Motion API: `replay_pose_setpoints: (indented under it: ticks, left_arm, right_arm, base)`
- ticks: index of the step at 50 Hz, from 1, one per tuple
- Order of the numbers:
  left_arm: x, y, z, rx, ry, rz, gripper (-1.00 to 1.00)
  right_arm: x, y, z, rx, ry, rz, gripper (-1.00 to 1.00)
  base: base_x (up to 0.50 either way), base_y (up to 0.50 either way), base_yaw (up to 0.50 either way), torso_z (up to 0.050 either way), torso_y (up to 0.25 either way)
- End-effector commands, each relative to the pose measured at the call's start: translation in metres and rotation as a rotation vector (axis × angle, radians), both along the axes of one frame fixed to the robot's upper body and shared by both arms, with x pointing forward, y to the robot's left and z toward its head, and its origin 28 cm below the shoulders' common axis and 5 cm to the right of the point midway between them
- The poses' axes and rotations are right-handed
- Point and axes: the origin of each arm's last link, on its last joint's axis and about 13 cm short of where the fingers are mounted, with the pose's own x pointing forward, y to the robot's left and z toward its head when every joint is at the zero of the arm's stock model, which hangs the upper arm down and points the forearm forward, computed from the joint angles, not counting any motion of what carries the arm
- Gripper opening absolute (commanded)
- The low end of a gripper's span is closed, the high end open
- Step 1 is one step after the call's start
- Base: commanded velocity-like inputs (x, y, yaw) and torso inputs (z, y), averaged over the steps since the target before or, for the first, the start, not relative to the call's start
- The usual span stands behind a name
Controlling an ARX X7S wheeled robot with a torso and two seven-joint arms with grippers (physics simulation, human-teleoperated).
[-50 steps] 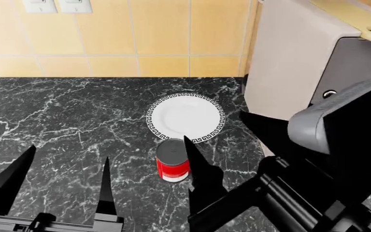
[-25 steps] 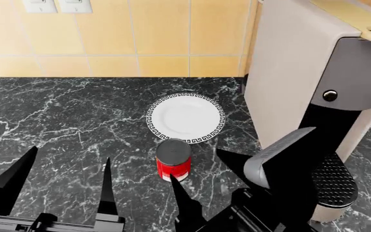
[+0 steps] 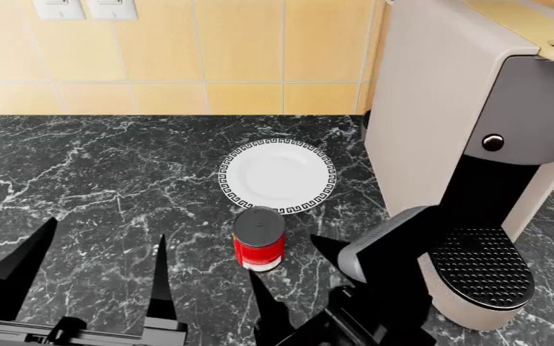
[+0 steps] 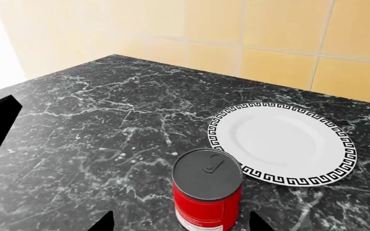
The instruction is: Pick the cans from the counter and place them in their designated side in the cabinet.
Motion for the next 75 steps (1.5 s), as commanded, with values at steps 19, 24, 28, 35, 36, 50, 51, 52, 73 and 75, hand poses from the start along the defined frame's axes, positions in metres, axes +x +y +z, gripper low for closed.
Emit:
replay_pose_setpoints:
  ticks: [19, 24, 28, 35, 36, 50, 51, 52, 73, 75]
  left_arm:
    - [-0.001, -0.002, -0.002, -0.005, 0.005, 0.000, 1.00]
    - [0.000, -0.003, -0.002, -0.003, 0.005, -0.001, 1.00]
    - [0.000, -0.002, -0.002, -0.003, 0.004, 0.000, 1.00]
    - [0.001, -0.002, -0.001, -0.001, 0.003, -0.001, 1.00]
    - [0.001, -0.002, -0.001, -0.001, 0.003, -0.001, 1.00]
    - [0.001, -0.003, -0.001, 0.000, 0.001, -0.002, 1.00]
    - [0.001, -0.003, -0.001, 0.000, 0.001, -0.002, 1.00]
    - [0.001, -0.003, -0.001, 0.001, 0.001, -0.002, 1.00]
    - [0.000, -0.003, -0.003, 0.000, 0.008, 0.008, 1.00]
    - [0.000, -0.003, -0.003, 0.000, 0.008, 0.008, 1.00]
  right_arm:
    - [0.033, 0.009, -0.017, -0.008, -0.015, -0.018, 1.00]
    - [0.039, 0.010, -0.019, -0.011, -0.005, -0.022, 1.00]
    - [0.042, 0.010, -0.023, -0.019, 0.005, -0.025, 1.00]
    - [0.044, 0.010, -0.031, -0.030, 0.025, -0.026, 1.00]
    - [0.045, 0.010, -0.032, -0.030, 0.028, -0.027, 1.00]
    - [0.045, 0.009, -0.041, -0.030, 0.056, -0.030, 1.00]
    - [0.045, 0.009, -0.041, -0.030, 0.056, -0.030, 1.00]
    - [0.045, 0.010, -0.041, -0.029, 0.057, -0.029, 1.00]
    - [0.058, 0.021, -0.044, 0.005, 0.056, -0.004, 1.00]
    - [0.059, 0.022, -0.044, 0.004, 0.057, -0.004, 1.00]
  base:
    - [0.00, 0.00, 0.00, 0.000, 0.000]
    - [0.00, 0.00, 0.00, 0.000, 0.000]
    - [0.00, 0.00, 0.00, 0.000, 0.000]
    - [0.00, 0.00, 0.00, 0.000, 0.000]
    - [0.00, 0.00, 0.00, 0.000, 0.000]
    - [0.00, 0.00, 0.00, 0.000, 0.000]
    - [0.00, 0.00, 0.00, 0.000, 0.000]
    - [0.00, 0.00, 0.00, 0.000, 0.000]
    - [0.00, 0.00, 0.00, 0.000, 0.000]
    - [0.00, 0.00, 0.00, 0.000, 0.000]
